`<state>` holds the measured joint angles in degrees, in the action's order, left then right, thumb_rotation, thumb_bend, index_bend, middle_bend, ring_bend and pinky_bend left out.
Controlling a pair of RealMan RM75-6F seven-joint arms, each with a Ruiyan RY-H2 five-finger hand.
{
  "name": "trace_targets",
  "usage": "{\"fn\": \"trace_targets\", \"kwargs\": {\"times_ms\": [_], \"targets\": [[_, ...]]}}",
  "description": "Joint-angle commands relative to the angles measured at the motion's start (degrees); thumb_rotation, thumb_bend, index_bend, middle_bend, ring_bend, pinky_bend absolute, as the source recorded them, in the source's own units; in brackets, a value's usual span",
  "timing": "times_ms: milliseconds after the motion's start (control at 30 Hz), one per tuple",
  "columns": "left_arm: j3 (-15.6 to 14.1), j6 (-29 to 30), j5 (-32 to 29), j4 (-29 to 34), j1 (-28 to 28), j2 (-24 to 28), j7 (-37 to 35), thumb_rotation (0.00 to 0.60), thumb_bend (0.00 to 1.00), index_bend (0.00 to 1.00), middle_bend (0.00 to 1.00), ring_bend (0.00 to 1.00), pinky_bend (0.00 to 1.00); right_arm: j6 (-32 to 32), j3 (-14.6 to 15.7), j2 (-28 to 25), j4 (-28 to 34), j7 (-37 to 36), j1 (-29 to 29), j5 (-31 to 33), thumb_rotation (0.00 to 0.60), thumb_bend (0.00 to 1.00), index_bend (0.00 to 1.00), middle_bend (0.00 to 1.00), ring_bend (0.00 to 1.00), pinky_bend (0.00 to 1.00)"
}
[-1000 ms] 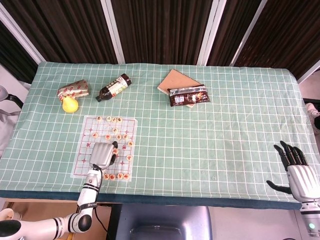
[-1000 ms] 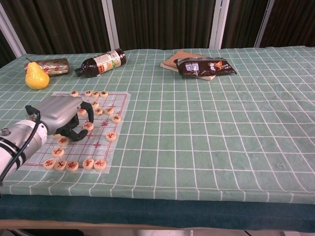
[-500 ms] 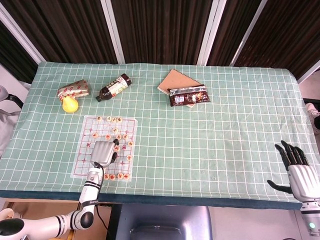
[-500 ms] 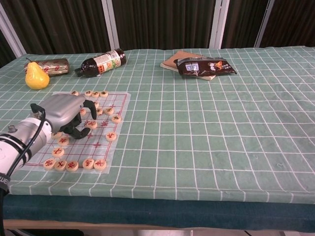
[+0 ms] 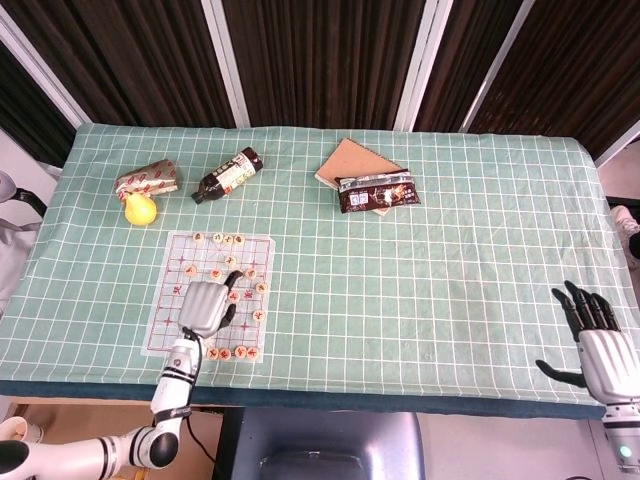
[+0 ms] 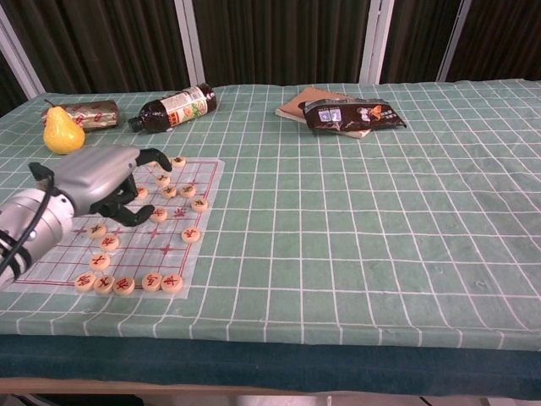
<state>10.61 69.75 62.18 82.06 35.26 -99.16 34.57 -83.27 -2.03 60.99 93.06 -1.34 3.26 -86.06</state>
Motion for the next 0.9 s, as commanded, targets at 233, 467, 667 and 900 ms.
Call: {"fn": "trace_targets", "kwargs": {"times_ms": [233, 467, 667, 900], "targets": [[-14.8, 16.8, 26.1, 24.4, -15.5, 30.1, -22.4, 0.6, 0.37, 0.11, 0.48, 0.52, 0.69, -0.5, 1.1, -0.3, 1.0, 1.0, -0.5, -1.7, 0.6, 0.12, 0.0, 0.0, 0.0, 0.0], [-24.6, 33.2, 37.4, 4.8, -29.1, 33.2, -45.1, 0.6, 0.39, 0.0, 0.07, 0.03, 0.09, -2.0, 1.7, -0.4, 2.4, 3.7, -1.3, -2.8, 0.6, 0.12, 0.0, 0.0, 0.0, 0.0], [-24.7, 33.4, 38.3, 0.9, -30.6, 35.0, -49.9, 0.6, 0.41, 0.0, 0.0, 0.0, 0.02, -2.7, 1.7, -0.2, 3.2, 5.0, -1.5, -3.4, 0.6, 0.12, 0.0, 0.0, 0.0, 0.0], [-23.8, 29.3, 37.2, 1.8, -30.6, 35.8, -49.4, 0.6, 0.41, 0.0, 0.0, 0.0, 0.03, -2.2, 1.8, 0.1, 2.9, 5.5, -1.2, -3.9, 0.6, 0.12, 0.0, 0.0, 0.0, 0.0]]}}
